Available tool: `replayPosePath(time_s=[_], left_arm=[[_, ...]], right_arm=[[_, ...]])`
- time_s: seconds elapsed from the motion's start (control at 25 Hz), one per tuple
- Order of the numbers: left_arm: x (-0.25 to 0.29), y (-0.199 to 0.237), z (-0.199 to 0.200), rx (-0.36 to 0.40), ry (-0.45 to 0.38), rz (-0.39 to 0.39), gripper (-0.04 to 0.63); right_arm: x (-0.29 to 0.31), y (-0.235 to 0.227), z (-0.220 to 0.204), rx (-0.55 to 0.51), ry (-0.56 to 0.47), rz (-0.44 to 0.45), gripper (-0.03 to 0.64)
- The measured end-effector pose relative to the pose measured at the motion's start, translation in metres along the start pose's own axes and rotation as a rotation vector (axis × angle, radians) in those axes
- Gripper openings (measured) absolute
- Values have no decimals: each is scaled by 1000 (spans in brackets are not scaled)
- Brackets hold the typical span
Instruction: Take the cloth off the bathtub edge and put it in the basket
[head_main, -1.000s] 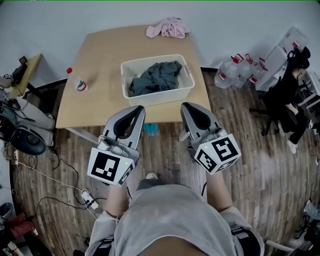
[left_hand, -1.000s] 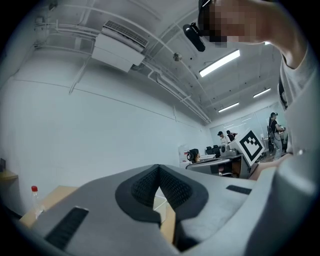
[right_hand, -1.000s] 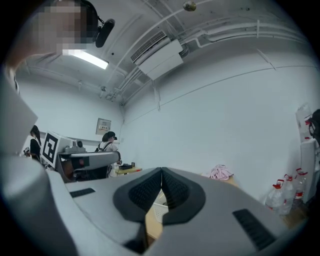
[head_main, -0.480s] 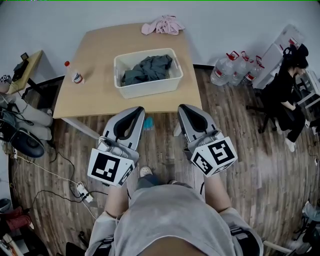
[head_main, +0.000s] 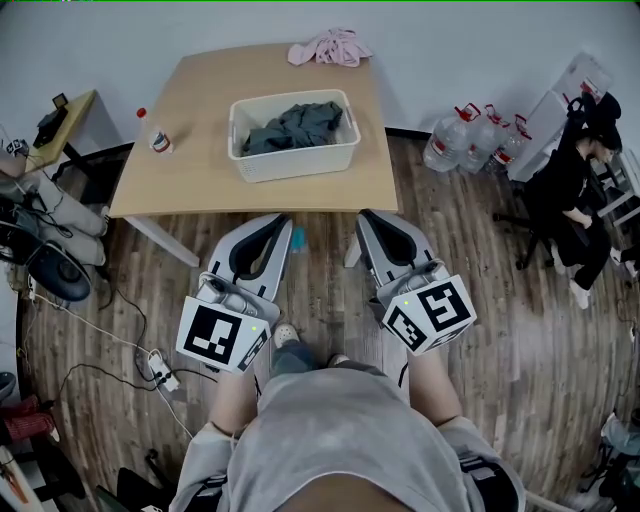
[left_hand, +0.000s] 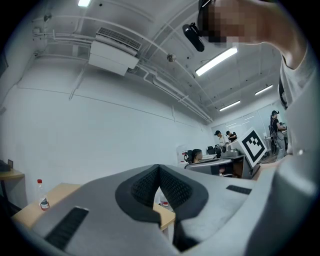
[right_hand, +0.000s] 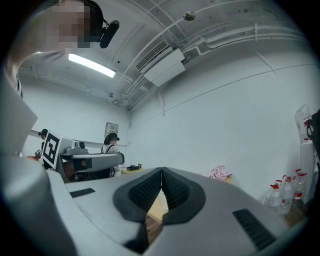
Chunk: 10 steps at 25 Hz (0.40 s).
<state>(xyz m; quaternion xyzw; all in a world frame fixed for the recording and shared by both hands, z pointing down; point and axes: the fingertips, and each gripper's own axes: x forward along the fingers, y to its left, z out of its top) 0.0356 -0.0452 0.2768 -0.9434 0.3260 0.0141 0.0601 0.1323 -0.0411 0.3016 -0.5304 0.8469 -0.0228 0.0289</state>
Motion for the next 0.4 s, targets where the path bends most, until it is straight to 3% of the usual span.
replayPosePath(time_s=[0.4], left_arm=[[-8,-23,0,1,5,10,0]], right_arm=[[-22,3,-1,3,-5,13,10]])
